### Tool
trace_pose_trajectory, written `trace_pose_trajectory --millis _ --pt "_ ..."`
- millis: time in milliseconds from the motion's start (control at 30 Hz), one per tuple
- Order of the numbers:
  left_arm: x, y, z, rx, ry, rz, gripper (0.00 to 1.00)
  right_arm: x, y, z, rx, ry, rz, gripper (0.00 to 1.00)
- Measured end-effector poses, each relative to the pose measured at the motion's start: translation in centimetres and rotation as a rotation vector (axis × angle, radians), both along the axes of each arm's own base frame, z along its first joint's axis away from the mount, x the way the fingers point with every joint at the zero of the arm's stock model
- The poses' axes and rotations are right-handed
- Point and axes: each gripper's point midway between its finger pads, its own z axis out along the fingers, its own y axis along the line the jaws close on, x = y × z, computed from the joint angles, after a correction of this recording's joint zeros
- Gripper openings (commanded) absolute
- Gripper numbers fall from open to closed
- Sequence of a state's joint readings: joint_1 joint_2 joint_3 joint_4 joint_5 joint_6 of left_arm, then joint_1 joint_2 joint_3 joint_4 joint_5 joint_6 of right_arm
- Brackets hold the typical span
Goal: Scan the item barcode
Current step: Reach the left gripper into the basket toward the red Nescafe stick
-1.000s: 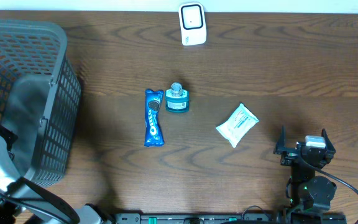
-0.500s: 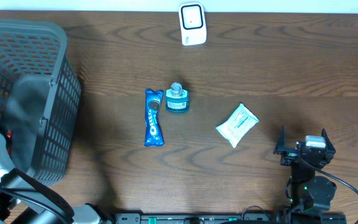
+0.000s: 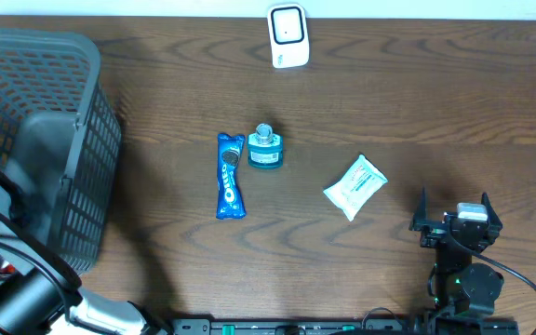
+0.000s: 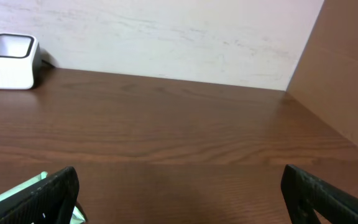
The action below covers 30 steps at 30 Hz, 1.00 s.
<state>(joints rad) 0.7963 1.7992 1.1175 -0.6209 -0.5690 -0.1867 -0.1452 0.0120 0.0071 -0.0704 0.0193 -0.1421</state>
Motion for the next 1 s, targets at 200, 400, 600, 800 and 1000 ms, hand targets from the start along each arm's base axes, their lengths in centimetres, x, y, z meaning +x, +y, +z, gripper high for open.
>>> trace_pose_trajectory --millis 200,400,600,800,1000 --pt "0.4 -0.1 -1.8 -0.034 0.0 -0.003 0.14 0.0 0.0 0.0 0.0 0.0 0.0 0.99" --pt "0.5 -0.1 -2.2 -0.044 -0.001 -0.005 0.14 0.0 0.0 0.0 0.0 0.0 0.0 0.99" --pt "1.2 -0.3 -2.5 -0.067 -0.03 -0.029 0.13 0.0 0.0 0.0 0.0 0.0 0.0 0.99" --pt "3.8 -0.6 -2.6 -0.13 -0.147 -0.109 0.13 0.0 0.0 0.0 0.0 0.0 0.0 0.99" --pt "6.9 -1.6 -2.6 -0.182 -0.228 -0.218 0.13 0.0 0.0 0.0 0.0 0.0 0.0 0.99"
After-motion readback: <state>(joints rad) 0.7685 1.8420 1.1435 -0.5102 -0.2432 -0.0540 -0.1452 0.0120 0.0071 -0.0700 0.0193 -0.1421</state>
